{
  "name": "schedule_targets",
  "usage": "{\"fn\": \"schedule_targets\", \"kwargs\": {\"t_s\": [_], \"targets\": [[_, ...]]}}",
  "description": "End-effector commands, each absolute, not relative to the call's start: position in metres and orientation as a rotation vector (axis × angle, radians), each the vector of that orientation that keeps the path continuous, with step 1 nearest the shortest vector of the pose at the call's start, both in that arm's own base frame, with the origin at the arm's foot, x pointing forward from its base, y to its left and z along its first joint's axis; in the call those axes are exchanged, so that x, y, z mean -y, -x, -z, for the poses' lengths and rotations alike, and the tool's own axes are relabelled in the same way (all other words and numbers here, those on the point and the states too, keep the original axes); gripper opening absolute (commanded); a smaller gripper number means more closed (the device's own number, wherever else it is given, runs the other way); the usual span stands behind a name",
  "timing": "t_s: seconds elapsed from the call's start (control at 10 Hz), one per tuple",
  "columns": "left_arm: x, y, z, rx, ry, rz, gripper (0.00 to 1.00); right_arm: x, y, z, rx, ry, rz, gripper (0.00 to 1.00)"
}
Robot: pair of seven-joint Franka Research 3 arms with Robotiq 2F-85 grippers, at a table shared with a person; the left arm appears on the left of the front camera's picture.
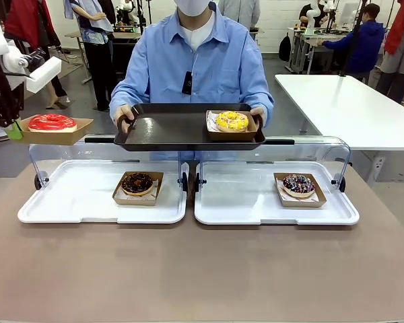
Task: Provide the desired donut to the person.
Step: Place the picked Paper togo box onto the Handle tray extended by the person.
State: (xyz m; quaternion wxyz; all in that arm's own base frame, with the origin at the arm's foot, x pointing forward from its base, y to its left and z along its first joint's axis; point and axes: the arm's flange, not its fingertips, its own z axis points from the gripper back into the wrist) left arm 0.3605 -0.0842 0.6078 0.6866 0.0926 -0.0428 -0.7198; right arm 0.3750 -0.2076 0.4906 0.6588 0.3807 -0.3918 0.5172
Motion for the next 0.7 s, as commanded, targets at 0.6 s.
{"fn": "schedule_targets", "kwargs": {"t_s": [0.6], "targets": [[0.0849, -0.358, -0.607, 0.095, -0.214, 1.613, 0.0, 0.2069, -0.3736, -0.4895, 0.879, -0.851, -1.174, 1.0]]}}
